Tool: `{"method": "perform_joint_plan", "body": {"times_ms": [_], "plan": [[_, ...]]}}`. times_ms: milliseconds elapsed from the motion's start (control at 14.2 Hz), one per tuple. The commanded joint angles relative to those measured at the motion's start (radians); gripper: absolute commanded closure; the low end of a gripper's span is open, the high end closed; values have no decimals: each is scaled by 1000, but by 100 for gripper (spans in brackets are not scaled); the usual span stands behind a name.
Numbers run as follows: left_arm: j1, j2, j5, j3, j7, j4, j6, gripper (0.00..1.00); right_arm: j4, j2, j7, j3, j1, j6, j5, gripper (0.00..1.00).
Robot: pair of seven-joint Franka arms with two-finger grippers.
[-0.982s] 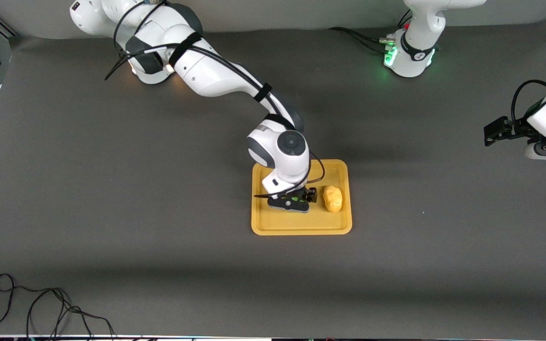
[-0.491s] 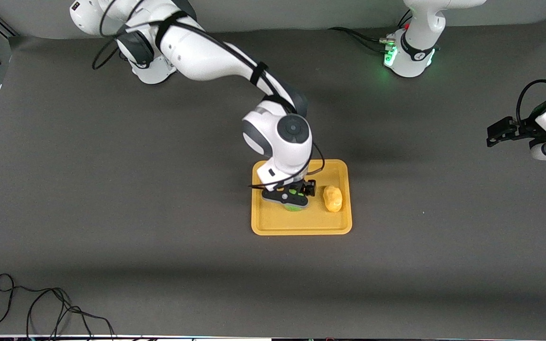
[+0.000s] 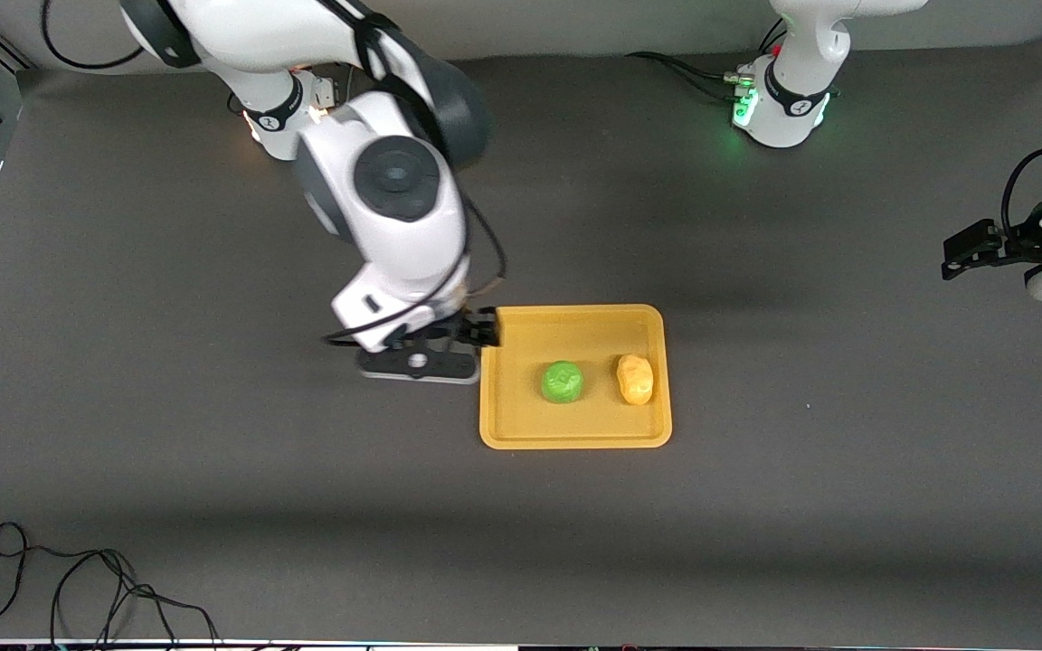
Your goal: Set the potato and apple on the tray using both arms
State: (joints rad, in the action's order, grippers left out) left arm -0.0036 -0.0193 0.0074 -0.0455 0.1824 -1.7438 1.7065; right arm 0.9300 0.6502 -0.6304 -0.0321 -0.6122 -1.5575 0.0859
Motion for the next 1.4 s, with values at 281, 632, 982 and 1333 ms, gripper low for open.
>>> {"method": "perform_joint_plan", "body": {"times_ms": [281, 632, 982, 1333], "plan": [[13, 18, 5, 4, 23, 21, -11, 0, 459, -414, 401, -26, 219, -12, -23, 0], [8, 19, 6, 6, 25, 23, 1, 0, 680, -610, 579, -5, 437, -68, -43, 0], [7, 19, 5, 6, 20, 23, 16, 0, 687, -629, 698, 35, 629, -65, -57, 0], [5, 18, 6, 6, 15, 23, 15, 0, 682, -624, 696, 1, 631, -52, -58, 0]]}}
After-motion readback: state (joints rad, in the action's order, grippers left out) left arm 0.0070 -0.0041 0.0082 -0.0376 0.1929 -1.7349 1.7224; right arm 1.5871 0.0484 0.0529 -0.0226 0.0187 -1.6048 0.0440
